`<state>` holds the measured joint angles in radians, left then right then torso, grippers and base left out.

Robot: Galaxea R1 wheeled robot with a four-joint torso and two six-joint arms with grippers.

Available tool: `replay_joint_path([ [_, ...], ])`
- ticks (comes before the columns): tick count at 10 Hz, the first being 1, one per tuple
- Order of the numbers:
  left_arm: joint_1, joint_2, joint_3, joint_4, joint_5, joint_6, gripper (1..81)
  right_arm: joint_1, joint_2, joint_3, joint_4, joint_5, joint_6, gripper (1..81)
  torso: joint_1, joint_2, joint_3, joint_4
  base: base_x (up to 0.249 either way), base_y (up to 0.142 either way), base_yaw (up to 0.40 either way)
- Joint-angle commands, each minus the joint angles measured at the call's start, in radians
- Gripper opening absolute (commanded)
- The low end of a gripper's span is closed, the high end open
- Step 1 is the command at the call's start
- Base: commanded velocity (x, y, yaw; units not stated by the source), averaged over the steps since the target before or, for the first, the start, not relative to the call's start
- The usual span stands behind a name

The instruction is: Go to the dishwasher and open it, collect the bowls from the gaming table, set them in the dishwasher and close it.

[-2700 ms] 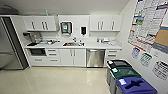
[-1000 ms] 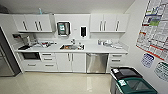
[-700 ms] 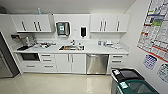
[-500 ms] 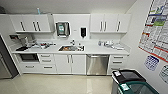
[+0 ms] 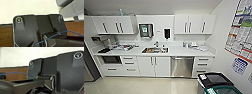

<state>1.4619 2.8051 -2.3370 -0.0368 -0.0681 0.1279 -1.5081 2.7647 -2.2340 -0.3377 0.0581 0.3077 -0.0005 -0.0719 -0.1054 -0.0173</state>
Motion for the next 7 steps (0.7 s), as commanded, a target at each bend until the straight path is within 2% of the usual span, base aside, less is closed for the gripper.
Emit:
replay_joint_path([
  [1, -0.061, -0.004, 0.018, 0.006, 0.048, 0.004, 81.1, 0.059, -0.021, 0.013, -0.014, -0.038, 0.001, 81.1, 0.001, 0.000, 0.000, 0.000, 0.136, 0.000, 0.000],
  [7, -0.062, -0.002, 0.016, 0.006, 0.048, 0.003, 81.1, 0.062, -0.020, 0.013, -0.014, -0.038, -0.001, 81.1, 0.001, 0.001, 0.000, 0.000, 0.134, 0.000, 0.000],
])
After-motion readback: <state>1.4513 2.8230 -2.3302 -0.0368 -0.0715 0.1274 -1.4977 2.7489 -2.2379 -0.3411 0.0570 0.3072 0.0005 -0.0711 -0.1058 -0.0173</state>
